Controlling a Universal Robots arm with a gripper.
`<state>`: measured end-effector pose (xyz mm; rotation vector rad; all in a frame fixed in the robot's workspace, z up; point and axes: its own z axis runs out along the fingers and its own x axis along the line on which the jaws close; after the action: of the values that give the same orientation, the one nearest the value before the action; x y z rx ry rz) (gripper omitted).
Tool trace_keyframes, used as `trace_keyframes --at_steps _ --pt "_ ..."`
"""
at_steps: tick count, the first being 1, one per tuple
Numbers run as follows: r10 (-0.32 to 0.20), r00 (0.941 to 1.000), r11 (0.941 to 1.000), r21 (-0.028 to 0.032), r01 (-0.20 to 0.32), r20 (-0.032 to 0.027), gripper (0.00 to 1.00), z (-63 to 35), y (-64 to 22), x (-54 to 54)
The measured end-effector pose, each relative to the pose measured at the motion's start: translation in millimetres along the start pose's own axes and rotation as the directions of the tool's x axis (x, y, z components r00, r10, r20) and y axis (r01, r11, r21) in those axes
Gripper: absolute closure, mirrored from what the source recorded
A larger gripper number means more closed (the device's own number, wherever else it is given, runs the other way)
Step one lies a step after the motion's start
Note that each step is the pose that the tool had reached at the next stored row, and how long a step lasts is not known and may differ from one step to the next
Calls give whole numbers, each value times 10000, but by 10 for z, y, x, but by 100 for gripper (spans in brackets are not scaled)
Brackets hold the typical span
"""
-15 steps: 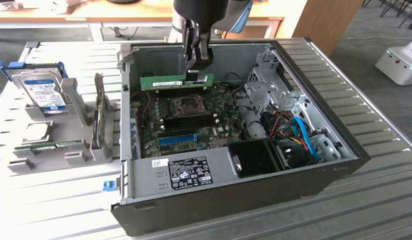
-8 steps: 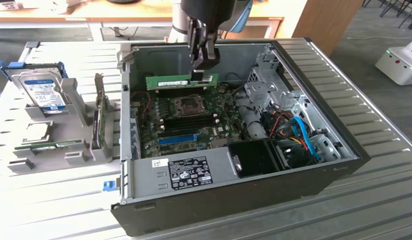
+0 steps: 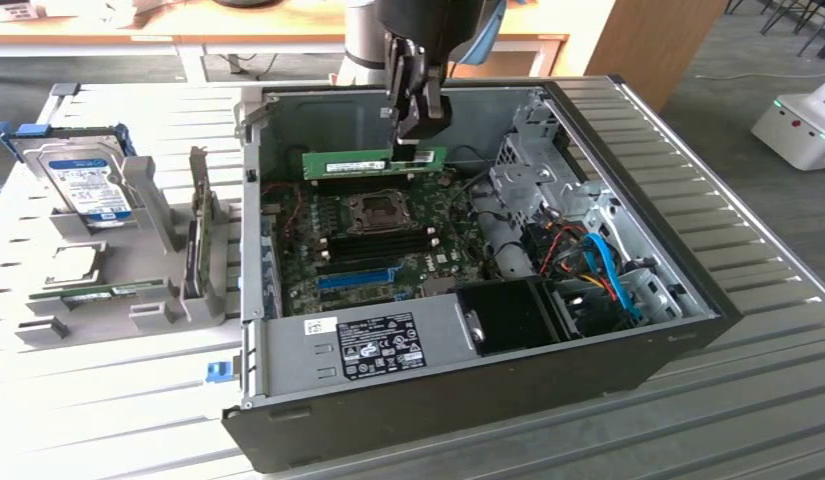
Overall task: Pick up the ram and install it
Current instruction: 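Pick up the ram and move it above insertion slot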
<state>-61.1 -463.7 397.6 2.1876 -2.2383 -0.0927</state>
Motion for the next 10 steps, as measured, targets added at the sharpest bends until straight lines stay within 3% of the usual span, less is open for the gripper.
trace_keyframes --at_steps 10 --pt "1 10000 10000 0 -1 1 88 58 -6 2"
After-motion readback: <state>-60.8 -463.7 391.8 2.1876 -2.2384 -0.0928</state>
